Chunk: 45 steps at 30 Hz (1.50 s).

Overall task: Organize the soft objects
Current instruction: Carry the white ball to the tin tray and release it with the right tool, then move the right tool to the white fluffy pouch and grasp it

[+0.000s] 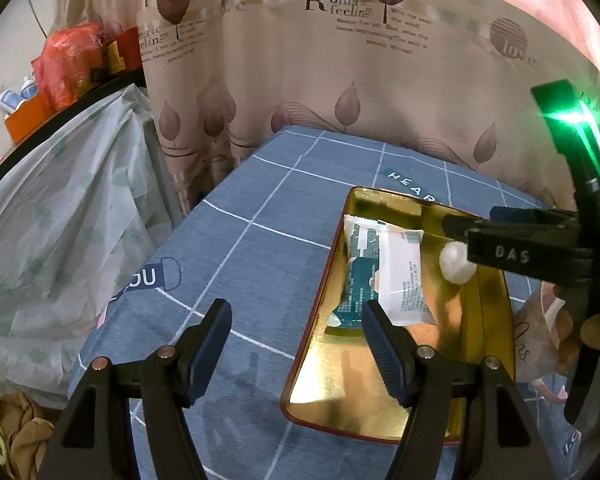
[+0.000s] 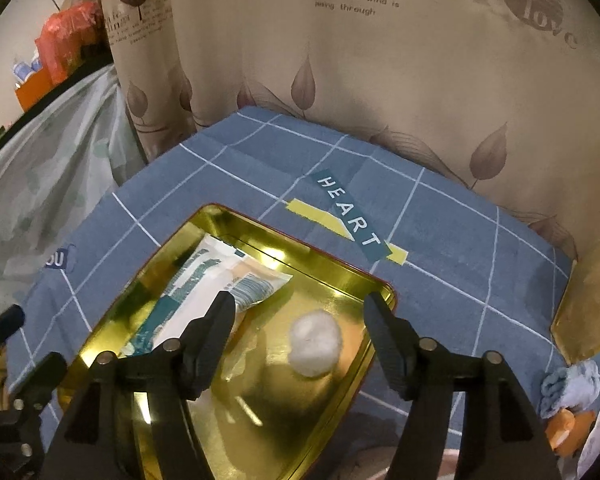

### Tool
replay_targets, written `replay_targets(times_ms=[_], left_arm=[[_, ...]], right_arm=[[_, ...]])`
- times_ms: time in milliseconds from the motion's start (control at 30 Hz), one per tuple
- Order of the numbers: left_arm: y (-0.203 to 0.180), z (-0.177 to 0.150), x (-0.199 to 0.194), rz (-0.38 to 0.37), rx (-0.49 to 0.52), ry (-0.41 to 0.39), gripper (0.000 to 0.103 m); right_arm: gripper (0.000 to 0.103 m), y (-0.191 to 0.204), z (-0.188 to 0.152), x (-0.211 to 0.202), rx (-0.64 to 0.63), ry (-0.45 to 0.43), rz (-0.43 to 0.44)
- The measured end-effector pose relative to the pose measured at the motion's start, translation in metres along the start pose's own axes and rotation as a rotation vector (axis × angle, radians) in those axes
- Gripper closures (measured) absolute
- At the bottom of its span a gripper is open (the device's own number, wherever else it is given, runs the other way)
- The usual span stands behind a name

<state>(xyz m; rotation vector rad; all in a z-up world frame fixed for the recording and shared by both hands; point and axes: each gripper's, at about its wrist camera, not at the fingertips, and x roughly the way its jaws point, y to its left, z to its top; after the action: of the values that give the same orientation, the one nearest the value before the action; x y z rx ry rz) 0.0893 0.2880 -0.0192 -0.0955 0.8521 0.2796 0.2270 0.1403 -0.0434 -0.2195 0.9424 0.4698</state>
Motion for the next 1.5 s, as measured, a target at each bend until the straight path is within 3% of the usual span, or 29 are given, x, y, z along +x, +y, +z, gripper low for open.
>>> replay_targets(times_ms=[300,633,1000,1133,1500], left_arm=[[-0.003,-0.001,0.002,-0.001,0.014,0.004,0.034],[-0.015,-0.006,-0.001,0.003,0.044,0.0,0.034],[-0.03,-0.008,-0.006,0.008,0.078,-0.014,0.034],[-0.035,-0.009,-0.009,0.012,0.093,-0.023,0.034],[-0.067,-0.007,-0.044,-0.028,0.164,-0.098,0.034]], right_arm=[[0.039,-0.015,-0.018,-0.051,0.02,-0.079,0.021],[0.038,-0.085,-0.083,-0.115,0.087,-0.137,-0.082],[0.035,-0.215,-0.169,-0.172,0.296,-0.108,-0.329],[0.034,-0.259,-0.205,-0.182,0.385,-0.062,-0.405],[0.034,-0.308,-0.262,-0.172,0.514,0.0,-0.409]])
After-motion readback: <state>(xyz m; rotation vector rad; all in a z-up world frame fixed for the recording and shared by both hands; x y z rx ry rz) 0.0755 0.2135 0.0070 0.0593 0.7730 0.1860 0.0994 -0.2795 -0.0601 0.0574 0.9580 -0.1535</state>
